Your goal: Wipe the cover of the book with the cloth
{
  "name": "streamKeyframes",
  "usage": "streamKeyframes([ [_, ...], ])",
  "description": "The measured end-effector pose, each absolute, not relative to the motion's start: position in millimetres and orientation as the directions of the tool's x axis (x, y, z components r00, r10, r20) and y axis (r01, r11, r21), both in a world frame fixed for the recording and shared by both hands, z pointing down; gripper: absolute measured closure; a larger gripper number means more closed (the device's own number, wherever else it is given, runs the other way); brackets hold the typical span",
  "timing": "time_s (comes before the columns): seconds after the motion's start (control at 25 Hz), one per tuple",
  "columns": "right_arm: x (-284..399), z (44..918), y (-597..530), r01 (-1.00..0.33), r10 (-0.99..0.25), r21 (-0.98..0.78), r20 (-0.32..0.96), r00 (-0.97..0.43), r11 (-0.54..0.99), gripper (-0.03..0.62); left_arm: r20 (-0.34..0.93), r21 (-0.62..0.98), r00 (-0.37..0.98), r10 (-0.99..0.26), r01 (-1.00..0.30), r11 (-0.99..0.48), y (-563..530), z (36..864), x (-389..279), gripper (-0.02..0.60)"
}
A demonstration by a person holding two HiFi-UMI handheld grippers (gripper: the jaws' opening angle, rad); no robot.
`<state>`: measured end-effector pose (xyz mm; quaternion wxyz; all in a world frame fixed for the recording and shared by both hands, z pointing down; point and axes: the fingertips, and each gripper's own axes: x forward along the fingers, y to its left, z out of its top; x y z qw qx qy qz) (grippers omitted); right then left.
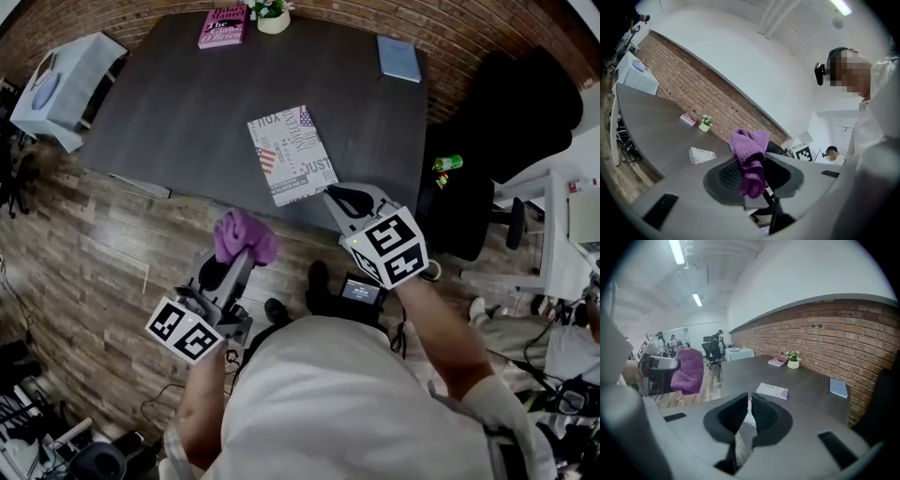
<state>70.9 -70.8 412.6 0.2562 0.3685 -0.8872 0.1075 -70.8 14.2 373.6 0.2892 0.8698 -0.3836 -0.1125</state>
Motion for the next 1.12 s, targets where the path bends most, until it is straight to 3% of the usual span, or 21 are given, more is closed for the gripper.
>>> streamKeyframes([
  [0.8,60,375,37,-0.807,-0.711,-0.033,0.452,-0.539,0.590,0.580,-0.068,0.558,0.785,-0.616,-0.483,-0.675,92,339,-99,0.465],
  [1.12,77,349,79,-0.804,-0.721,-0.078,0.398,-0.568,0.590,0.580,-0.070,0.546,0.777,-0.626,-0.495,-0.676,118,328,-94,0.465],
])
